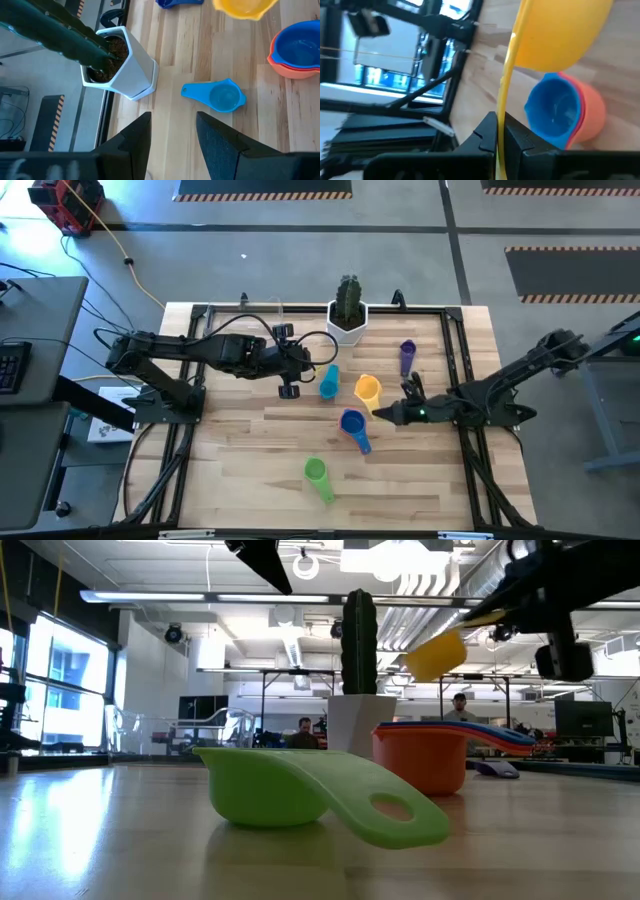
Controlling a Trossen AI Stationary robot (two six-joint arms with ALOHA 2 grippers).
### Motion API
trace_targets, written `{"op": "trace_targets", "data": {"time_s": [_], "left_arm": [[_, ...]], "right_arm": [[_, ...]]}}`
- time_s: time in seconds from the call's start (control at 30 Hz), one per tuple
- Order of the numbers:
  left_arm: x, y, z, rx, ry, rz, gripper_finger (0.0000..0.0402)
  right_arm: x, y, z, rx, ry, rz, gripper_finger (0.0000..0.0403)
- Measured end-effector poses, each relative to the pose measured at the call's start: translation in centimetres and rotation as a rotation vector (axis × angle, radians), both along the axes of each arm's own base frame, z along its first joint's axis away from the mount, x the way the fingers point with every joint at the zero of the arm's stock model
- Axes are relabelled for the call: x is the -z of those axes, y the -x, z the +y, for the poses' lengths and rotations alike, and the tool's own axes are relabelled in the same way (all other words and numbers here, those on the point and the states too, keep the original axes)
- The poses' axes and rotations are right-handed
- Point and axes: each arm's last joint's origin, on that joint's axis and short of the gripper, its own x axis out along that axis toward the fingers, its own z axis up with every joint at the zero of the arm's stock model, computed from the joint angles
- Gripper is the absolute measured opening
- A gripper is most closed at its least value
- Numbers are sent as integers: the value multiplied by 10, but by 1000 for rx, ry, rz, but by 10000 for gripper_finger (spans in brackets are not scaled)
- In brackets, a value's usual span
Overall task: Nest measuring cups in basket
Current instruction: Stack the yellow measuring cup on the blue measuring cup
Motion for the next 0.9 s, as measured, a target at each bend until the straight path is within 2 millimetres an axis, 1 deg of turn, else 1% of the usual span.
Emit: {"op": "trace_targets", "data": {"time_s": [0.1,0.23,0.37,0.73,0.9], "left_arm": [[0,0,0,0,0,0,146],[0,0,0,0,0,0,145],[0,0,0,-1,0,-1,145],[0,0,0,-1,0,-2,143],[0,0,0,-1,0,-2,143]], "right_arm": [[7,6,10,2,-17,-44,0],[17,13,21,46,-38,-98,0],[24,14,30,59,-65,-163,0],[48,-4,47,38,-163,-177,0],[53,-21,58,-17,-194,-146,0]]}}
